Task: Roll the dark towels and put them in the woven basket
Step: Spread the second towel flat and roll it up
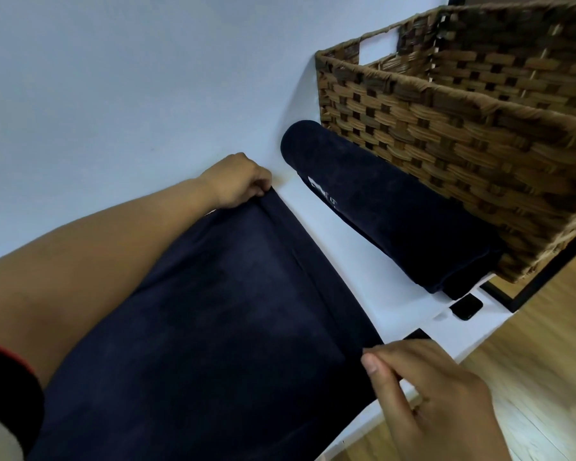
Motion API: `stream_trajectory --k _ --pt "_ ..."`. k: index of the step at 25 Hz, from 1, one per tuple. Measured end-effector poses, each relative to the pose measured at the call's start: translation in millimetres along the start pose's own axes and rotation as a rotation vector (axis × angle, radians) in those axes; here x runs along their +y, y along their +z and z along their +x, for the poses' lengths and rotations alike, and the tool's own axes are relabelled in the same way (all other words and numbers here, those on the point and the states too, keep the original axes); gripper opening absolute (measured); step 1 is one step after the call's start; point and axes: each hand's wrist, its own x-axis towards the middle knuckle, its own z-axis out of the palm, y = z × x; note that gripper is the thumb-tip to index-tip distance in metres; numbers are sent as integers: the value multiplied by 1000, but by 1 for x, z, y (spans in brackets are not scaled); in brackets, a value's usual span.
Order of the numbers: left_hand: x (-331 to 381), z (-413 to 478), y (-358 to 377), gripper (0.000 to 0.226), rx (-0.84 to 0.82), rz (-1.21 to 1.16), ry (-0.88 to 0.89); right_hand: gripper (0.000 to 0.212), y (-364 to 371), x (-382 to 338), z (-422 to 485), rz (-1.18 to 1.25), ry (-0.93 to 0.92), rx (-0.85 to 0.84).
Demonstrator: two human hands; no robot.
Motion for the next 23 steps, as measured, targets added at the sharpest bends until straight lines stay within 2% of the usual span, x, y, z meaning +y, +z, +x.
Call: stream_trajectory --k 2,5,8,11,14,17,21,22,23 --pt "-2 6 -6 22 -54 -49 28 4 -1 2 -1 16 130 33" --pt "-6 13 -8 38 -129 -7 125 37 2 5 -8 166 444 10" --pt "-7 18 -8 43 -158 -6 239 40 9 1 -15 242 605 -94" --pt "-7 22 -12 44 -242 58 293 40 11 -6 -13 314 587 38" --pt "-8 25 -19 41 -300 95 329 12 8 -15 -7 247 432 145" --pt "-7 25 -24 30 -318 195 381 10 12 -13 -10 202 381 199" --pt "-1 27 -31 26 -299 500 414 33 13 2 0 317 620 251" --pt "0 27 -30 26 -252 531 399 29 10 6 5 276 575 261" --pt "0 26 -27 26 -194 531 366 22 8 9 10 178 453 275"
